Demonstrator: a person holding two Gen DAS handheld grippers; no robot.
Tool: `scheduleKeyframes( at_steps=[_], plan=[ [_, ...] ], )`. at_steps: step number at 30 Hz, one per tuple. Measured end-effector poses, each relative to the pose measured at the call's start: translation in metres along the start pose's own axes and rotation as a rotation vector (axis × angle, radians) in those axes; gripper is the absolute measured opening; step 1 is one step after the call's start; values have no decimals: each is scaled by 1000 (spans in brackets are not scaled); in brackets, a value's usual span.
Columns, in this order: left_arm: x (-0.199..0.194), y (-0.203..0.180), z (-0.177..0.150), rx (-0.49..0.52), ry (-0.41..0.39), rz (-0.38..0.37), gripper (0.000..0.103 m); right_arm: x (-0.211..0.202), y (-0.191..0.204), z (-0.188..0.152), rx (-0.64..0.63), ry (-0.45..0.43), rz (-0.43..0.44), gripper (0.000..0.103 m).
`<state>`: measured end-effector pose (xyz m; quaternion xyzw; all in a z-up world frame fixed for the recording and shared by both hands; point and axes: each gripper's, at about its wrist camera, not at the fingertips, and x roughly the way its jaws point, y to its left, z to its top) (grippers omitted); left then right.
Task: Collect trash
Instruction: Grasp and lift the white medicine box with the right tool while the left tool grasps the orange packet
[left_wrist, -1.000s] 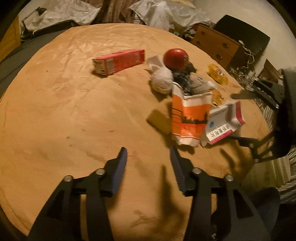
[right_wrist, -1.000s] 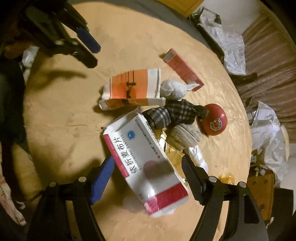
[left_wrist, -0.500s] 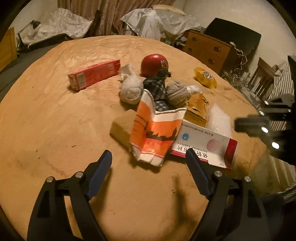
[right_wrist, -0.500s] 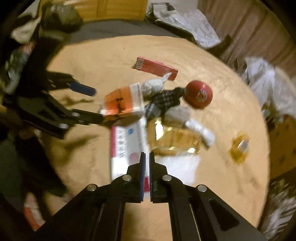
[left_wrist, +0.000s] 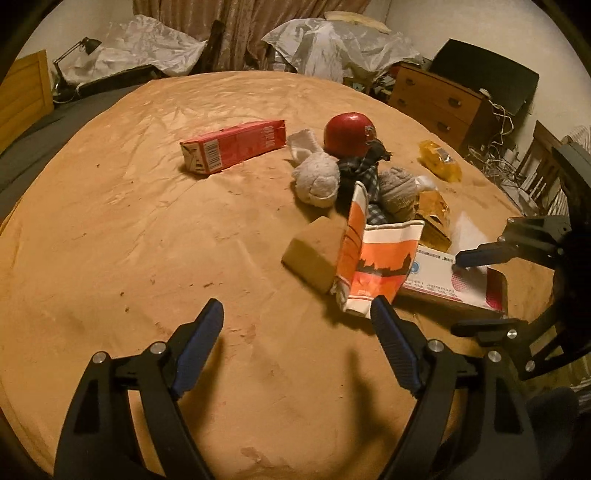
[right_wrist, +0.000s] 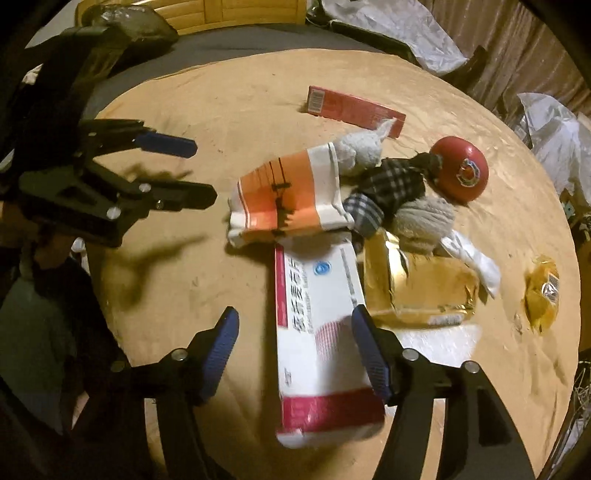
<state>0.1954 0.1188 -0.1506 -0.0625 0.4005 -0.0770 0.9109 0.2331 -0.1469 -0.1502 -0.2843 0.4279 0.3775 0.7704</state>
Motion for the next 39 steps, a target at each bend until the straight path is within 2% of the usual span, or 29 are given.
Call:
scheduleKeyframes(
  at_steps=[5, 10, 16, 18, 21, 29, 32, 35, 39],
  plan=[
    [1, -5, -1, -5, -8, -30, 78, 7, -5, 4, 26, 3, -58, 65],
    [3, -11, -4, 1, -4, -42, 78, 10, -14, 7, 53, -2, -75, 65],
    [1, -13, -7, 15, -9, -51, 78, 19, -26, 1, 109, 11, -37, 71],
    [1, -14, -6, 14, -10, -50, 78, 26, -25, -2, 112, 21, -39, 59],
    [-1, -21, -6, 27, -21, -58, 78, 17, -27, -10, 156, -10, -42, 53],
    [6, -49, 3, 131, -72, -57, 79, -68, -29, -66, 403, -218, 7, 54],
    [10, -62, 10, 179, -108, -26, 87, -76, -35, -90, 495, -247, 3, 54],
    [20, -78, 14, 263, -109, 19, 88, -74, -42, -109, 574, -258, 18, 55],
    [33, -88, 17, 318, -95, 81, 87, -69, -41, -113, 591, -262, 32, 55]
  ],
)
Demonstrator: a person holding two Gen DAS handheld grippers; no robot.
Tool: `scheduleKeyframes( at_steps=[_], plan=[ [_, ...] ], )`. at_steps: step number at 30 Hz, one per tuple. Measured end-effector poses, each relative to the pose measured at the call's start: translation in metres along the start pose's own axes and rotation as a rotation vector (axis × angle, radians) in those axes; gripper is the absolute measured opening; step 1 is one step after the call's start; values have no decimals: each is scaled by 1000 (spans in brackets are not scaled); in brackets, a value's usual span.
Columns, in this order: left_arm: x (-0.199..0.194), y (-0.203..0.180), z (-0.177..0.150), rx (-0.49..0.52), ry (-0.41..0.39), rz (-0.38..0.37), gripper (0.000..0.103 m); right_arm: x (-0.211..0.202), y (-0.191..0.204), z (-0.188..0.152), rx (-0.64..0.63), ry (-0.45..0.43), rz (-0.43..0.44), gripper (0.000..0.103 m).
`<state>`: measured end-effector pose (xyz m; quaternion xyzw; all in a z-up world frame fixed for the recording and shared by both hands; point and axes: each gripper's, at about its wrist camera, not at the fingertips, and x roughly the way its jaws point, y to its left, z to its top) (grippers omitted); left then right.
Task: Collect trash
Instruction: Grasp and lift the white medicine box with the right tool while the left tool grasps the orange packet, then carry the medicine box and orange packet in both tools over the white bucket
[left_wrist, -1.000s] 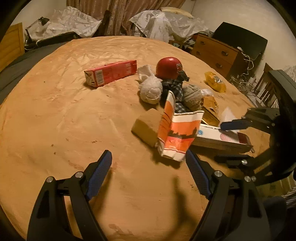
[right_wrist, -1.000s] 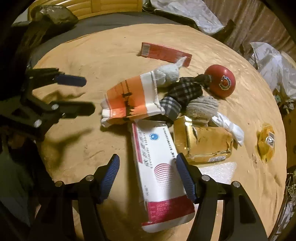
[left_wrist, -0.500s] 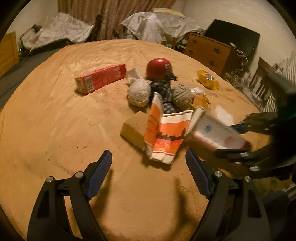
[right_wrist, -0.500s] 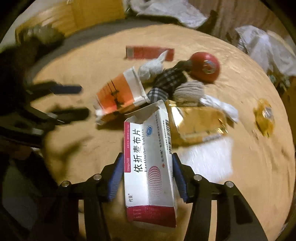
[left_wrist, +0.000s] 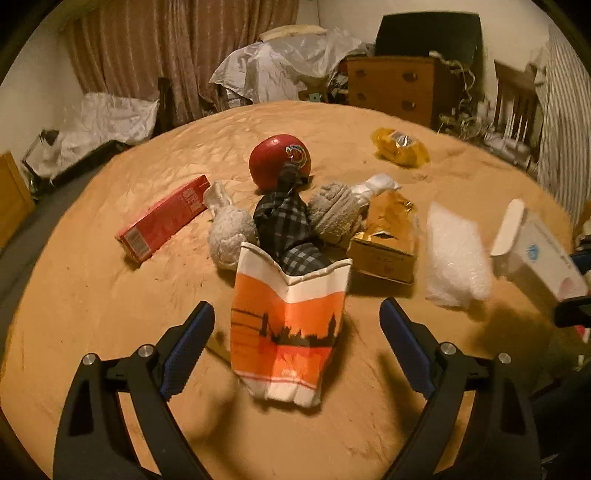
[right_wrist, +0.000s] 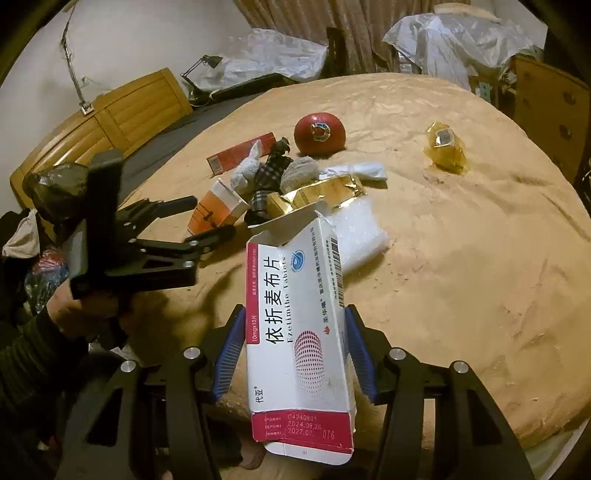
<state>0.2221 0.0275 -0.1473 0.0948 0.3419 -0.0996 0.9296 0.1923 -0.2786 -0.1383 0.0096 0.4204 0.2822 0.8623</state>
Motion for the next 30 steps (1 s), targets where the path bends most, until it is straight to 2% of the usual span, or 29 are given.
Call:
scheduleKeyframes(
  at_steps=[2, 3, 6, 13, 20, 25, 30],
  plan=[
    [5, 0, -1, 6, 22, 10, 69, 2, 2, 0, -4, -7, -4, 55],
    [6, 0, -2, 6, 31, 20, 57, 4, 2, 1, -3, -12, -6, 55],
    [-1, 4, -4, -19, 6, 16, 47, 5, 1, 1, 12, -31, -15, 55],
    [-33, 10, -4, -108, -75, 30, 45, -1, 7, 2, 20, -96, -45, 55],
    [-85, 4, 6, -212, -164, 55, 45, -35, 28, 16, -33, -245, -130, 55],
    [-129, -9, 20, -281, -241, 119, 45, -68, 50, 23, -81, -360, -190, 55],
    [-165, -31, 29, -303, -314, 197, 46, -100, 67, 26, -103, -457, -237, 55]
  ],
)
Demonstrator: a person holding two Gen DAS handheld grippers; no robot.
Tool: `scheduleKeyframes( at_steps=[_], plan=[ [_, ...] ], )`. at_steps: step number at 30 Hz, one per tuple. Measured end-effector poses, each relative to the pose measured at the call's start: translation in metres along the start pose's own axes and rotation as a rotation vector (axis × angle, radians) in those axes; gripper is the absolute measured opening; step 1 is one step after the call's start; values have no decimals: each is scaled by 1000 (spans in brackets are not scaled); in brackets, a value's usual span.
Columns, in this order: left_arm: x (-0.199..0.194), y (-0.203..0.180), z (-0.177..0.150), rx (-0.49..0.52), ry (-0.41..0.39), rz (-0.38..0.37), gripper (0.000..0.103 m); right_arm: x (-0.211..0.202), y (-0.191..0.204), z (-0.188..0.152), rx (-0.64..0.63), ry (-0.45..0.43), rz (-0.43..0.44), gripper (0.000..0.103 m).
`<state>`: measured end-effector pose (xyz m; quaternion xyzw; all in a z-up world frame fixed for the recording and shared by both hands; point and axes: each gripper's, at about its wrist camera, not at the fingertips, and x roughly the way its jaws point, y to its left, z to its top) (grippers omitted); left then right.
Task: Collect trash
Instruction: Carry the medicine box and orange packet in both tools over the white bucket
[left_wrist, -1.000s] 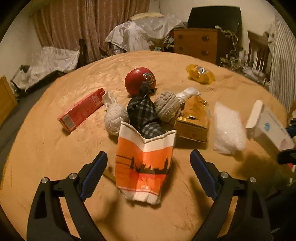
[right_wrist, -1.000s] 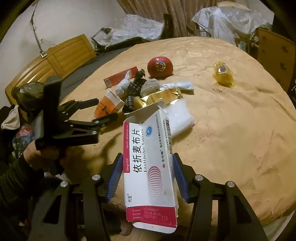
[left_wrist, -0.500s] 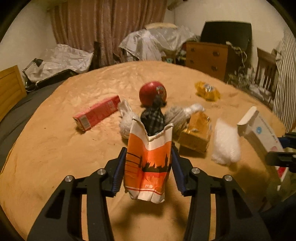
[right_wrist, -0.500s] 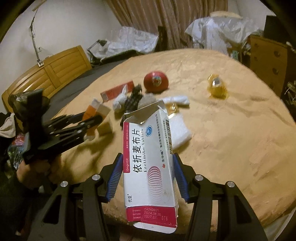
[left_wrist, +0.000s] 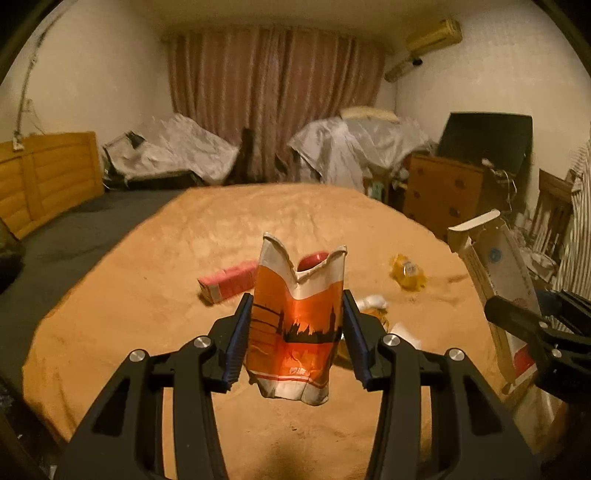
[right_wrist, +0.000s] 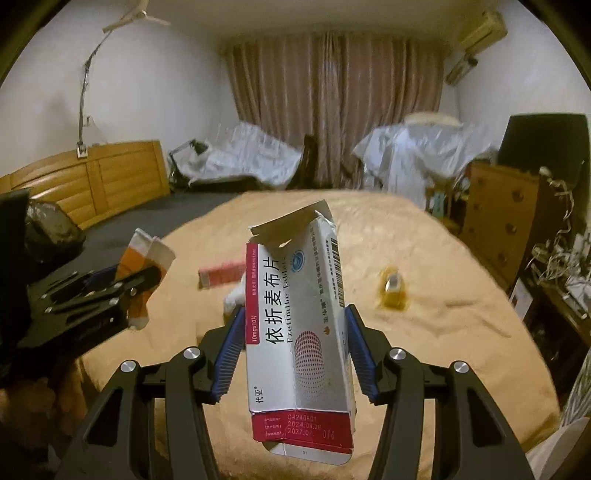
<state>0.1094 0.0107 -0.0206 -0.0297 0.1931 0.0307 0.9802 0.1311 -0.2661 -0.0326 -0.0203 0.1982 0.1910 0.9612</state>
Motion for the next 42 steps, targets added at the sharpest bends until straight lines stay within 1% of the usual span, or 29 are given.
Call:
scheduleKeyframes(
  at_steps=[2, 5, 9, 12, 16, 21, 26, 31, 38, 42],
  plan=[
    [-11, -5, 3, -13, -23, 12, 46, -11, 4, 6, -7, -36, -20, 55],
    [-19, -12, 5, -21, -47, 27, 46, -24, 9, 13, -11, -65, -32, 55],
    [-25, -15, 9, -35, -55, 28, 46, -38, 14, 16, -19, -79, -42, 56],
    [-26, -18, 11, -27, -55, 22, 46, -46, 14, 18, -19, -82, -45, 56],
    [-30, -25, 16, -15, -65, -3, 46, -59, 4, 24, -10, -89, -59, 56],
    [-33, -51, 22, 6, -76, -56, 46, -86, -20, 28, 10, -91, -105, 56],
    [-29, -85, 24, 32, -62, -128, 46, -122, -59, 22, 35, -88, -185, 56],
    [-26, -134, 23, 77, -47, -229, 46, -161, -111, 9, 74, -77, -273, 56],
    [-20, -215, 13, 152, 6, -389, 46, -224, -197, -25, 144, -35, -414, 56],
    [-19, -252, 3, 190, 42, -469, 47, -254, -245, -46, 192, 13, -468, 56]
  ],
)
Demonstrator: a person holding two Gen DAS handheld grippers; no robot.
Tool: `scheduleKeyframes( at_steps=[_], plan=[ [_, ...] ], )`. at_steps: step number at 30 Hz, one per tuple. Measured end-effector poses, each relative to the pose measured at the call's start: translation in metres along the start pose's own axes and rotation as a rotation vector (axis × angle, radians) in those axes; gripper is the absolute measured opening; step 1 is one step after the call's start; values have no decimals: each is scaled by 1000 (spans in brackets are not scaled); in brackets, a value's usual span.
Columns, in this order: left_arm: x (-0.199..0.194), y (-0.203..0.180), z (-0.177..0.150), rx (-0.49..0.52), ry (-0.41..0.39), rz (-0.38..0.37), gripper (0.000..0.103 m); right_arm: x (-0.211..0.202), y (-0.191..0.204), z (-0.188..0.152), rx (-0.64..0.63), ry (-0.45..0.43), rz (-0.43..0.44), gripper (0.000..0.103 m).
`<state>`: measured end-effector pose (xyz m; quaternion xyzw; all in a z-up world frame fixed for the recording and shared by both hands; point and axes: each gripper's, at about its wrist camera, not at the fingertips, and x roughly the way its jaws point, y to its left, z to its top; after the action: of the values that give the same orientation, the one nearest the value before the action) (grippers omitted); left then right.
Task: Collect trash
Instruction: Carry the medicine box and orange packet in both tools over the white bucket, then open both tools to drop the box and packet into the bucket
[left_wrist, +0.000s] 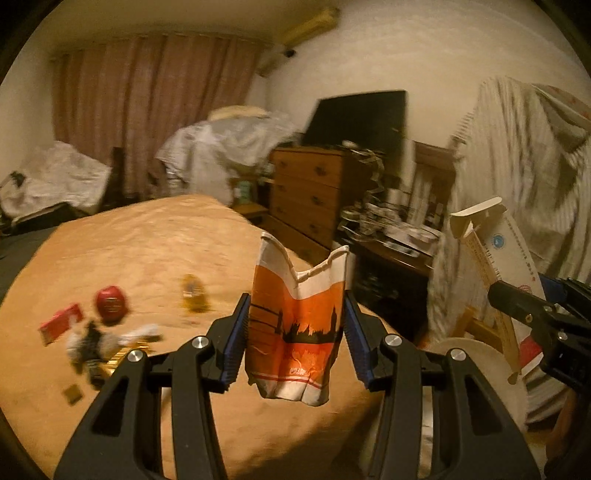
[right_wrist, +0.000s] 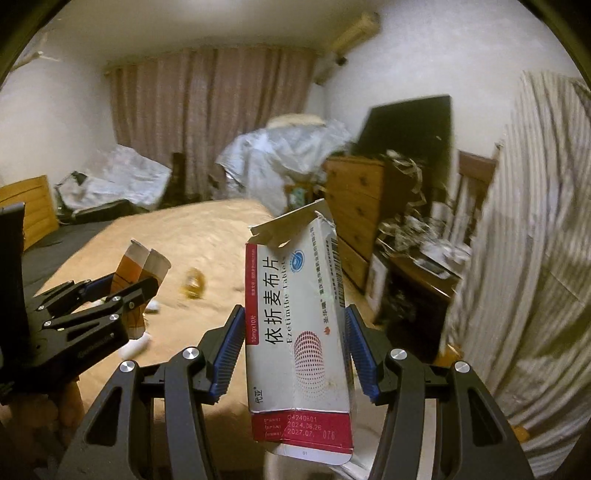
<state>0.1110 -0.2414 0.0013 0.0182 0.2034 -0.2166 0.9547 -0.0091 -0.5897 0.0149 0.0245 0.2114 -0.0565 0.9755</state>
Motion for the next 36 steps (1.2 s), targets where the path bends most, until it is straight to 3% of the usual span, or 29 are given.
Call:
scheduleKeyframes(
  at_steps=[7, 18, 24, 36],
  plan=[
    [37, -61, -7, 53, 106, -150, 48, 15, -86, -17, 73, 153, -62, 56],
    [87, -125, -43, 143, 316, -308, 48, 73, -175, -64, 198, 431, -35, 56],
    [104, -139, -62, 166, 388, -321, 49, 85, -166, -83, 239, 469, -18, 56],
    [104, -137, -65, 171, 397, -317, 52, 82, -155, -90, 253, 468, -7, 57]
  ],
)
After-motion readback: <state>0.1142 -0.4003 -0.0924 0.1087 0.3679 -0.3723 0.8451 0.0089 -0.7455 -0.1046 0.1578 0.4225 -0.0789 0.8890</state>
